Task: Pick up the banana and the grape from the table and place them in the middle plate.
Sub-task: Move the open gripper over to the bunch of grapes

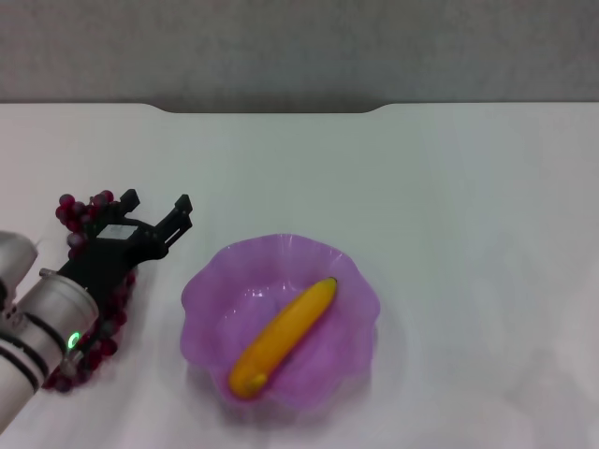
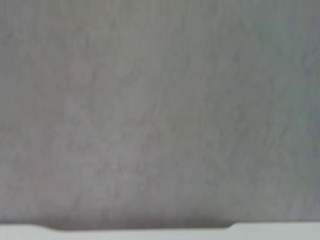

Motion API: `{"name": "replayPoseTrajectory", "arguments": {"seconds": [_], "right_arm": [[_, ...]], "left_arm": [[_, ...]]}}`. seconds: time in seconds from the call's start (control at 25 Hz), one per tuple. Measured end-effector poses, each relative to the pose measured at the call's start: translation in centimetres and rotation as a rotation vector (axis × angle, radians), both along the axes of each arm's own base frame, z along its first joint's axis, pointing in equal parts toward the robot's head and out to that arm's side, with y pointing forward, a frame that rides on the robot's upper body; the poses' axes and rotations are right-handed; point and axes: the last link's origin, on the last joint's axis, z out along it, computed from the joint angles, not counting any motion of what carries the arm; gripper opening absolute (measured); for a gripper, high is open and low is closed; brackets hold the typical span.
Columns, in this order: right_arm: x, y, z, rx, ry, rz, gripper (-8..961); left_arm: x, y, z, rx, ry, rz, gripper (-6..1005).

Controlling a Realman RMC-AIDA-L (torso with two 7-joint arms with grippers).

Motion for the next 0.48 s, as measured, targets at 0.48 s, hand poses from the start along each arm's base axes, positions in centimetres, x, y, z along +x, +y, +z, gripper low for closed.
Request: {"name": "replayPoseTrajectory", "arguments": {"seconds": [0.48], "right_arm": [[-0.3,-0.2,-0.3,-0.004,0.003,0.003,-1]], "left_arm": [[1.4,0.8,1.1,-0.019,0.161,0.156,836]]}}
